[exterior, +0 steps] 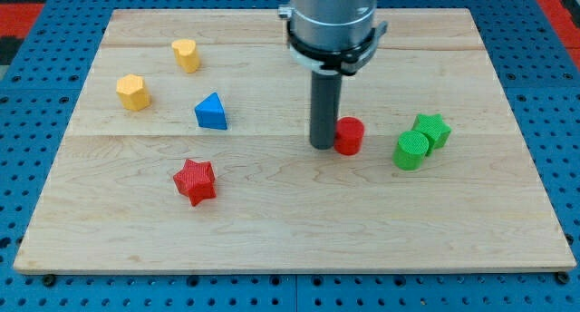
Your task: Place the red star towards the bottom center of the board
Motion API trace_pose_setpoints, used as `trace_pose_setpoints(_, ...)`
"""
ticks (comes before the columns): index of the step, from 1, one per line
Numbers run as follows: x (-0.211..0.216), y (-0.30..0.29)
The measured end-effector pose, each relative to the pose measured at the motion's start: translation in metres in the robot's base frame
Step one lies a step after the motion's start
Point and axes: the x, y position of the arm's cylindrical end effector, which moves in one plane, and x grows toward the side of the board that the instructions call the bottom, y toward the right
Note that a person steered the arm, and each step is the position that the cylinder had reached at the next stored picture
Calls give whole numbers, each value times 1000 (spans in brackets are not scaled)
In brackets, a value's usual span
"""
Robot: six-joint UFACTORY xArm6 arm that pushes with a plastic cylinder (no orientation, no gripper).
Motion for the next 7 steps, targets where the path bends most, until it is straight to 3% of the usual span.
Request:
trace_pose_setpoints(2, -14, 58)
trace_pose_setpoints(3, -9, -1)
trace_pose_setpoints(6, 15, -274)
trace_pose_setpoints(7, 55, -295)
